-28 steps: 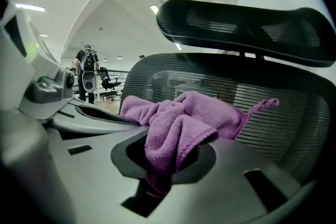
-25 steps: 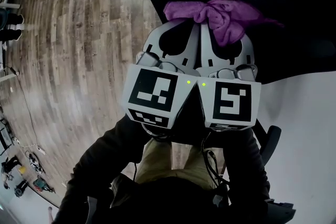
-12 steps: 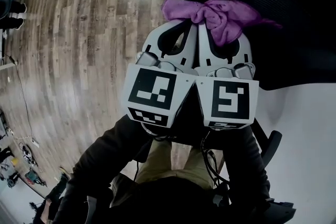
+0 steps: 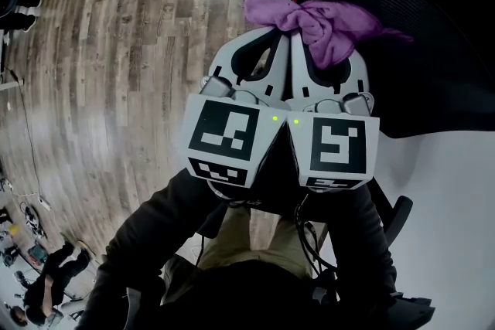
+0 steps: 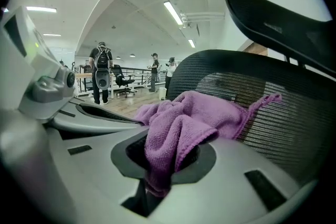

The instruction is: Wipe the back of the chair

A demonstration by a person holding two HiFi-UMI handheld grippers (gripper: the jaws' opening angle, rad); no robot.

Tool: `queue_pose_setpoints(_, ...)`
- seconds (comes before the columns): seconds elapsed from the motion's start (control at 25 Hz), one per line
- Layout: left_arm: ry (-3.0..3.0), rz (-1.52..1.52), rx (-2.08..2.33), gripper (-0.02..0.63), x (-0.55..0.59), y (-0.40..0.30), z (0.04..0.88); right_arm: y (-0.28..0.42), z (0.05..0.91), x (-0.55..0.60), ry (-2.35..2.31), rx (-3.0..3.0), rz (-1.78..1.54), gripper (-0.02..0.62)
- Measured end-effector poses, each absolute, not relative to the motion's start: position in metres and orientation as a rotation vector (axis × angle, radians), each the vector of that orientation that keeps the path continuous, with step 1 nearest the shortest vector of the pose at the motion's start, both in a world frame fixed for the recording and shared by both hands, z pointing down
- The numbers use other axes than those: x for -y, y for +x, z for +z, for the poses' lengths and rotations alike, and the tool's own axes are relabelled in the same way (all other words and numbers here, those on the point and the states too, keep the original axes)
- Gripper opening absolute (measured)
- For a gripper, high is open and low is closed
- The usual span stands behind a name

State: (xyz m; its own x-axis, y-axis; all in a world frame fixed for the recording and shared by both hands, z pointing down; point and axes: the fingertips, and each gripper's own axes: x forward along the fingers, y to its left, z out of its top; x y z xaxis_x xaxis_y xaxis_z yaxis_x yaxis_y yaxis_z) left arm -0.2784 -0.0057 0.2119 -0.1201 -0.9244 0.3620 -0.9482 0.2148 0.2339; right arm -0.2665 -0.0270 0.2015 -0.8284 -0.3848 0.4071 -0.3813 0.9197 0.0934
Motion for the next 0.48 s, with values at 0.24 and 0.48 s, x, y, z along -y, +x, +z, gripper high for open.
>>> queue_pose_setpoints(0.24, 1.731, 0.083, 2.077, 0.000, 0.0059, -0.2796, 0.2089, -0.2670, 0.2001, 0.0266, 0.550, 2.650, -0.005, 0.065)
queue_pose_setpoints(0.48, 1.718, 0.074, 2.075, 0.000, 0.0049, -0.2765, 0.2170, -0.2657, 0.2038, 0.0255, 0.526, 2.675, -0.042, 0.064)
